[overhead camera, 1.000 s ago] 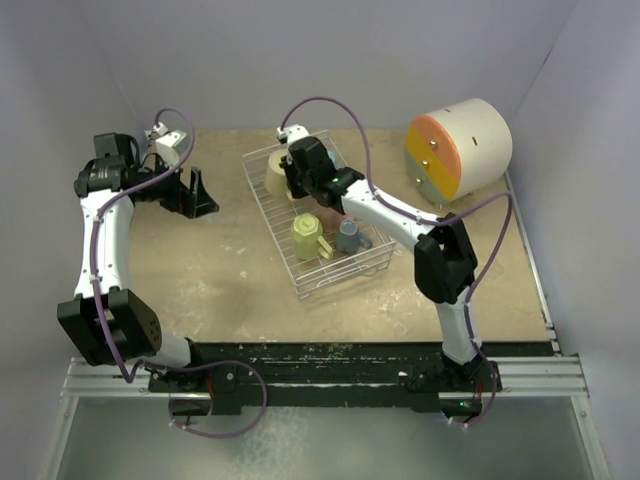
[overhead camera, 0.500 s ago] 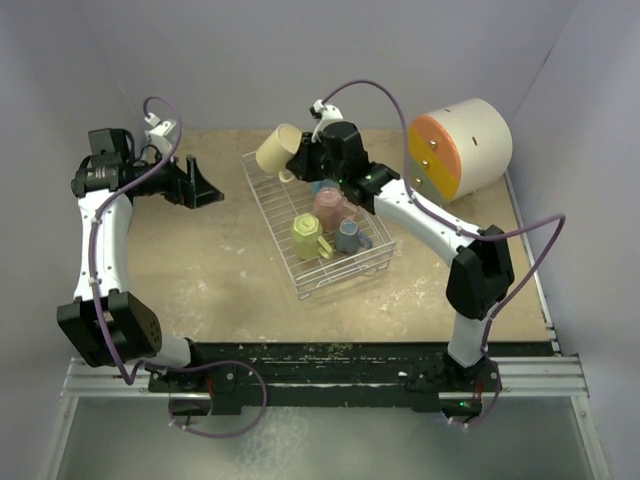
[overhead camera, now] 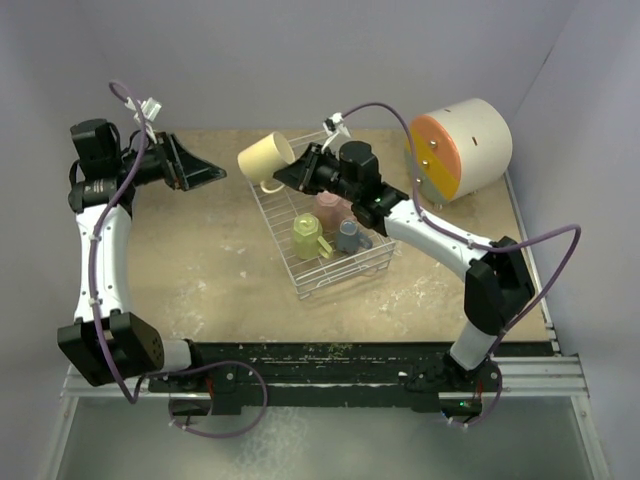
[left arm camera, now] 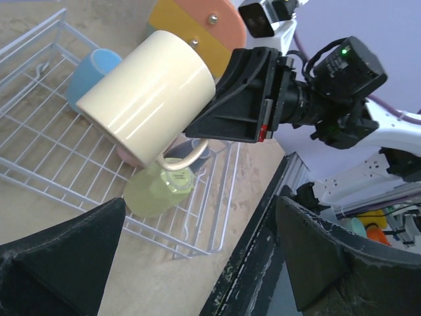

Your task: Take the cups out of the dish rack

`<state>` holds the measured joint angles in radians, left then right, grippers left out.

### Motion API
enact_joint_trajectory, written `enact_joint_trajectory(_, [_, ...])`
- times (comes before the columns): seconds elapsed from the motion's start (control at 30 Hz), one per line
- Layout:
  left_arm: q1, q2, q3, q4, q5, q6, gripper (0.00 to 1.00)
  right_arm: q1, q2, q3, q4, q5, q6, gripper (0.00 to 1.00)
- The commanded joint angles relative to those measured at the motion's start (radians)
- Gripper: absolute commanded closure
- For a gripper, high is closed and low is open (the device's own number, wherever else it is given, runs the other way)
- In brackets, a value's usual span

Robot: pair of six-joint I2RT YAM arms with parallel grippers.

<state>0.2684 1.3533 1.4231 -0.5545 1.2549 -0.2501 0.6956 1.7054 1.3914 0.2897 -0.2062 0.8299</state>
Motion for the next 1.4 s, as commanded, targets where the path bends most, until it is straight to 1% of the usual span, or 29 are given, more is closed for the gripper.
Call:
enact_joint_trajectory(0.0, [0.009,-0.049,-0.077,0.358,0.098,-0.357,0.01,0.016,-0.081,-0.001,0.318,-0.066,0.142,1.00])
enact_joint_trajectory(0.13, [0.008,-0.085,-0.166,0.606,0.088,-0.582,0.01,0.024,-0.093,-0.033,0.405,-0.073,0.206,1.00])
enact_joint_trajectory(0.3, [0.009,-0.134,-0.240,0.795,0.035,-0.765,0.01,0.034,-0.087,-0.029,0.470,-0.083,0.265,1.00])
enact_joint_trajectory(0.4, [0.008,-0.149,-0.304,1.010,-0.002,-0.950,0.00,0.043,-0.074,-0.021,0.497,-0.089,0.295,1.00])
enact_joint_trajectory(0.47, [0.009,-0.143,-0.314,1.067,-0.022,-1.008,0.01,0.046,-0.067,-0.025,0.534,-0.096,0.328,1.00])
enact_joint_trajectory(0.57, [0.008,-0.131,-0.318,1.112,-0.045,-1.043,0.02,0.049,-0.063,-0.027,0.568,-0.100,0.357,1.00])
enact_joint_trajectory(0.7, [0.008,-0.113,-0.343,1.236,-0.076,-1.135,0.05,0.067,-0.052,-0.004,0.557,-0.099,0.360,1.00])
enact_joint_trajectory(0.8, [0.004,-0.102,-0.359,1.286,-0.098,-1.175,0.10,0.080,-0.041,0.007,0.555,-0.090,0.364,1.00])
enact_joint_trajectory(0.9, [-0.002,-0.090,-0.359,1.295,-0.104,-1.188,0.14,0.094,-0.026,0.015,0.569,-0.085,0.379,1.00])
enact_joint_trajectory(1.03, [-0.004,-0.086,-0.374,1.347,-0.128,-1.223,0.22,0.117,-0.012,0.016,0.593,-0.067,0.392,1.00])
enact_joint_trajectory(1.07, [-0.004,-0.085,-0.385,1.362,-0.137,-1.257,0.24,0.122,-0.009,0.013,0.604,-0.063,0.396,1.00])
enact_joint_trajectory(1.13, [-0.006,-0.080,-0.392,1.377,-0.146,-1.276,0.28,0.133,-0.001,0.011,0.621,-0.055,0.403,1.00])
enact_joint_trajectory(1.2, [-0.006,-0.067,-0.388,1.394,-0.141,-1.303,0.34,0.143,0.012,0.014,0.632,-0.047,0.408,1.00])
enact_joint_trajectory(1.27, [-0.007,-0.053,-0.386,1.464,-0.135,-1.361,0.41,0.153,0.023,0.015,0.650,-0.032,0.408,1.00])
enact_joint_trajectory(1.33, [-0.011,-0.048,-0.384,1.496,-0.133,-1.415,0.50,0.163,0.036,0.021,0.658,-0.017,0.399,1.00])
enact_joint_trajectory(1.37, [-0.013,-0.050,-0.380,1.500,-0.131,-1.424,0.57,0.167,0.044,0.028,0.658,-0.013,0.392,1.00])
